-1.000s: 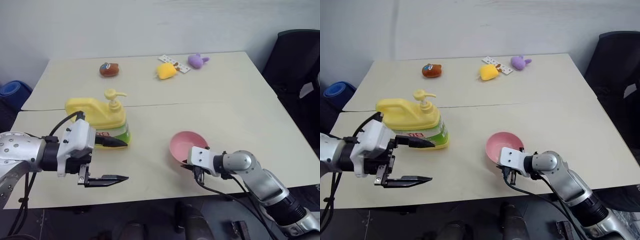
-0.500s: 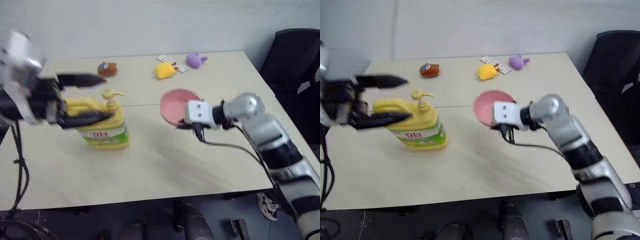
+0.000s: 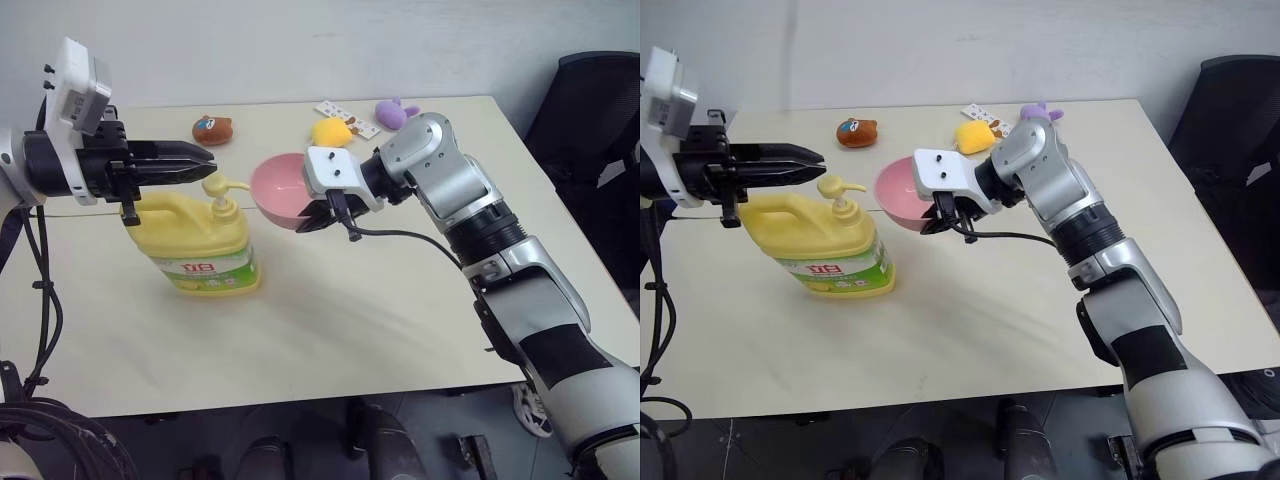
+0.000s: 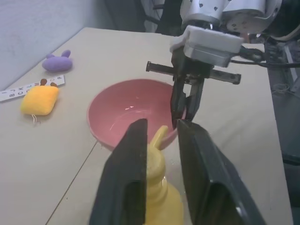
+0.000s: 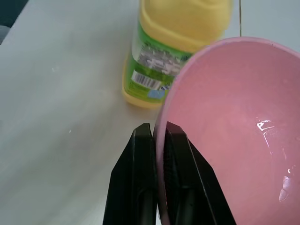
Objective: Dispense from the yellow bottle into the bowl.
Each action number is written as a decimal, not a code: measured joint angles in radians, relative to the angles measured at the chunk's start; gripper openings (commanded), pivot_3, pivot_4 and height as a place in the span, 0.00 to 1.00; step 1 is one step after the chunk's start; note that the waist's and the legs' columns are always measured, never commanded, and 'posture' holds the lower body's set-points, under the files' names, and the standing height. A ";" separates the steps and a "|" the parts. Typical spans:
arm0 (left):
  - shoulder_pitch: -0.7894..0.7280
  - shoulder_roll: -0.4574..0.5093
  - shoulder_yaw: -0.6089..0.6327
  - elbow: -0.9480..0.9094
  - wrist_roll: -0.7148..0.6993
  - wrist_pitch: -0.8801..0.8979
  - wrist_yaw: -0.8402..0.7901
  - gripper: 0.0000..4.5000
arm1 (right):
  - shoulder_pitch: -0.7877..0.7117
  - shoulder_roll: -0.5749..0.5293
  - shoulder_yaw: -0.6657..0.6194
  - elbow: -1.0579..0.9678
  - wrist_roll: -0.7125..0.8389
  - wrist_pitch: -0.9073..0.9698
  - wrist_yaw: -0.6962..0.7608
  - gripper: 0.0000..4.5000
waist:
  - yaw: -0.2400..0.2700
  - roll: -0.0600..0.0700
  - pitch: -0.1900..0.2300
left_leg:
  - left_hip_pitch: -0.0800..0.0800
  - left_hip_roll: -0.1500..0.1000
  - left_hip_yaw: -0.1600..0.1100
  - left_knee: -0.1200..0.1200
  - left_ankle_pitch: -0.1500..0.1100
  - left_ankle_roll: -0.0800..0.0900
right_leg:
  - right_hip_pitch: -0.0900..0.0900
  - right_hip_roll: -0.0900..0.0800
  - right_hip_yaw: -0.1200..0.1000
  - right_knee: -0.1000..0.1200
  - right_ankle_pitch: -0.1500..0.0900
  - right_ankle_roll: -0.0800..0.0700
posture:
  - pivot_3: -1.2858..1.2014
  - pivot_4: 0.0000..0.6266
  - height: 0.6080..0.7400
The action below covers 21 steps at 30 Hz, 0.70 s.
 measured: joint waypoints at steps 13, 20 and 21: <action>0.034 -0.019 -0.019 -0.014 0.112 -0.073 -0.013 0.00 | -0.039 0.019 0.000 0.006 -0.008 -0.014 0.061 0.00 | -0.010 0.000 0.000 | 0.001 0.000 0.000 0.002 0.001 -0.001 | 0.000 -0.001 0.002 0.004 0.000 -0.001 | 0.52 0.24 1.00; 0.088 -0.031 0.007 -0.050 0.150 -0.120 0.012 0.00 | -0.039 0.025 0.000 -0.007 -0.007 -0.014 0.066 0.00 | -0.010 0.000 0.000 | 0.001 0.000 0.000 0.002 0.001 -0.001 | 0.000 -0.001 0.001 0.004 0.000 -0.001 | 0.52 0.24 1.00; 0.093 -0.031 0.010 -0.052 0.151 -0.121 0.012 0.00 | -0.039 0.025 0.000 -0.007 -0.007 -0.014 0.066 0.00 | -0.010 0.000 0.000 | 0.001 0.000 -0.001 0.002 0.001 -0.001 | 0.000 -0.001 0.001 0.004 0.000 -0.001 | 0.52 0.24 1.00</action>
